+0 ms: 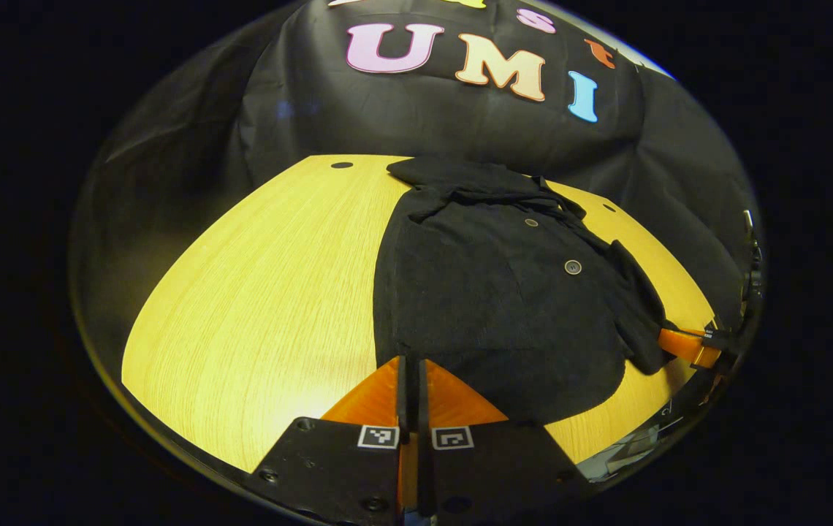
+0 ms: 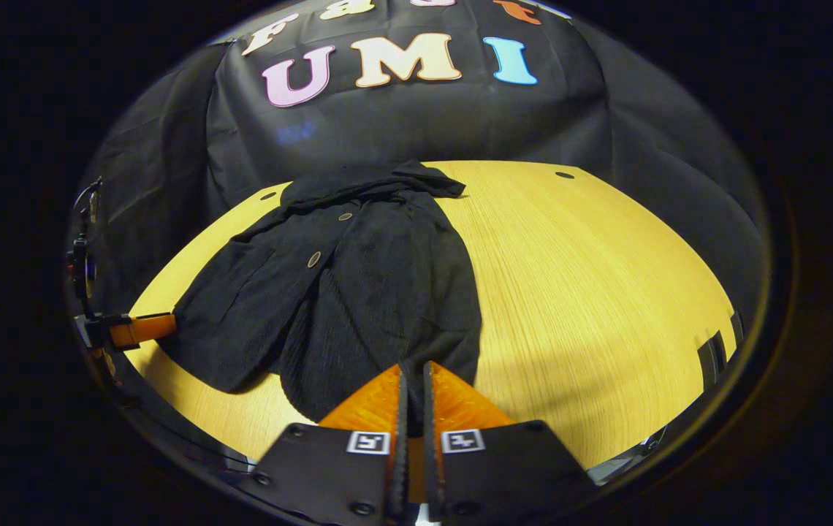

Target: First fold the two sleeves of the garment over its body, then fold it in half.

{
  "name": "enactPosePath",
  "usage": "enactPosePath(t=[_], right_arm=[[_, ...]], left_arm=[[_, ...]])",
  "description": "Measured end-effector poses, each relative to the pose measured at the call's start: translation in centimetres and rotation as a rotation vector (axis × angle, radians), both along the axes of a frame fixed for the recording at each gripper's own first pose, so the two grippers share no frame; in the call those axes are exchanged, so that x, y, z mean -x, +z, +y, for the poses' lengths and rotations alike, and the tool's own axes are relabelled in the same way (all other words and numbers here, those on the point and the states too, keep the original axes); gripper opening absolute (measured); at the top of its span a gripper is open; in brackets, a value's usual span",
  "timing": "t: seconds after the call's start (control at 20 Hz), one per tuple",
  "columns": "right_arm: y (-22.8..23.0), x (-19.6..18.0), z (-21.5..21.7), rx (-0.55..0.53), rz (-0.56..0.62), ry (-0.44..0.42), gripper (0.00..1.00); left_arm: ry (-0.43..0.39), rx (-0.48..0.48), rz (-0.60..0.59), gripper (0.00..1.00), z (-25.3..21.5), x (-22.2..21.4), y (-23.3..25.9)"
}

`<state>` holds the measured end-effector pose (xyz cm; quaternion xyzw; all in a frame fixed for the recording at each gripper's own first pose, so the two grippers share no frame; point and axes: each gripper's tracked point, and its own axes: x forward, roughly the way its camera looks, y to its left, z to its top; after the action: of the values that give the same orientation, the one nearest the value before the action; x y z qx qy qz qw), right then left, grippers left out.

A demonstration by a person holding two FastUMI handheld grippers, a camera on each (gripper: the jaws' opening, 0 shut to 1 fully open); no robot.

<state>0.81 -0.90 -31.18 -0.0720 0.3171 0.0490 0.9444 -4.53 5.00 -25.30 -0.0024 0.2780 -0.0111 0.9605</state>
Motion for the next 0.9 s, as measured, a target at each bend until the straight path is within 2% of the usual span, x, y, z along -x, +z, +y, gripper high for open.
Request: enactPosePath(t=[0.2,0.25,0.4,0.6,0.9], right_arm=[[-0.1,0.1,0.4,-0.006,0.018,-0.011,0.06],[0.0,0.3,0.3,-0.008,0.026,-0.017,0.01],[0.2,0.2,0.5,0.003,0.043,-0.028,0.03],[0.8,0.5,1.0,0.014,0.049,-0.046,0.02],[2.0,0.5,1.9,-0.003,0.037,-0.079,0.02]], left_arm=[[-0.006,-0.023,0.004,0.0,0.1,0.0,0.0],[-0.009,-0.036,0.006,0.0,0.1,-0.1,0.0],[-0.016,-0.033,0.017,0.0,0.0,0.0,0.1],[-0.01,0.022,0.043,0.0,-0.2,-0.1,0.5],[-0.039,0.03,0.014,0.0,0.1,-1.0,2.3]])
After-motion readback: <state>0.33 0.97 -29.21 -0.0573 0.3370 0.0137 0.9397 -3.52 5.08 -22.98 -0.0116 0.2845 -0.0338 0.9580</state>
